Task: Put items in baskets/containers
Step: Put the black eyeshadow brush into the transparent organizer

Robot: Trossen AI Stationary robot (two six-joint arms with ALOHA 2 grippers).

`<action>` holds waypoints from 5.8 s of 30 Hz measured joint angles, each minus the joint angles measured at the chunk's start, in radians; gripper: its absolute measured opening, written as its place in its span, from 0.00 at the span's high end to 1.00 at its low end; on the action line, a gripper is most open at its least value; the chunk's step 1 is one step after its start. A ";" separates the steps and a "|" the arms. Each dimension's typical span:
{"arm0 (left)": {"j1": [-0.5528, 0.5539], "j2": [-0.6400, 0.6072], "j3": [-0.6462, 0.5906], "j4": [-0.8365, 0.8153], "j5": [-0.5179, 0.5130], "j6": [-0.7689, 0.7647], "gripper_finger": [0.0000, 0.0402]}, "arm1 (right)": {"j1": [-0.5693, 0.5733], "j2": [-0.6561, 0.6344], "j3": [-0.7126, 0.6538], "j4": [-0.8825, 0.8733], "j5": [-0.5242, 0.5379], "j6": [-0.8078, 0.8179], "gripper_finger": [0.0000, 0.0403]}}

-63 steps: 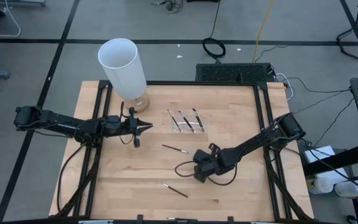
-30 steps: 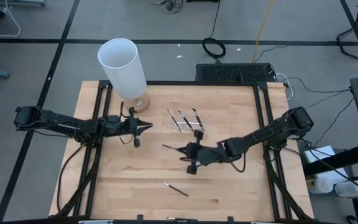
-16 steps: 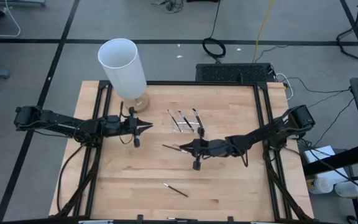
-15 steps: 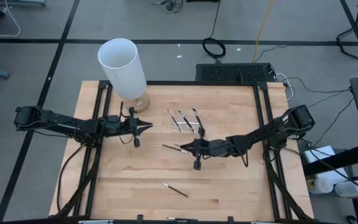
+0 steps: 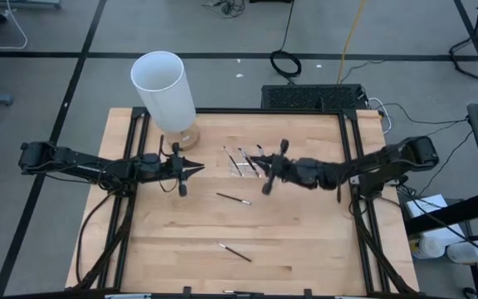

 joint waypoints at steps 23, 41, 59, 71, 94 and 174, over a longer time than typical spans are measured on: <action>0.002 0.000 0.000 0.076 0.001 0.048 0.90 | -0.163 0.168 -0.300 0.601 -0.083 0.100 1.00; 0.002 0.000 0.000 0.071 0.002 0.024 0.90 | -0.163 0.239 -0.299 0.629 -0.037 0.147 1.00; 0.002 0.000 0.000 0.084 0.003 -0.009 0.90 | -0.162 0.238 -0.299 0.607 -0.016 0.168 1.00; 0.002 0.000 0.000 0.086 0.004 -0.020 0.90 | -0.155 0.238 -0.299 0.511 0.035 0.288 1.00; 0.000 0.000 0.000 0.101 0.024 -0.060 0.90 | -0.151 0.349 -0.255 0.506 0.039 0.325 1.00; -0.048 -0.008 0.000 0.159 0.082 0.047 0.90 | -0.157 0.350 -0.255 0.462 0.035 0.400 1.00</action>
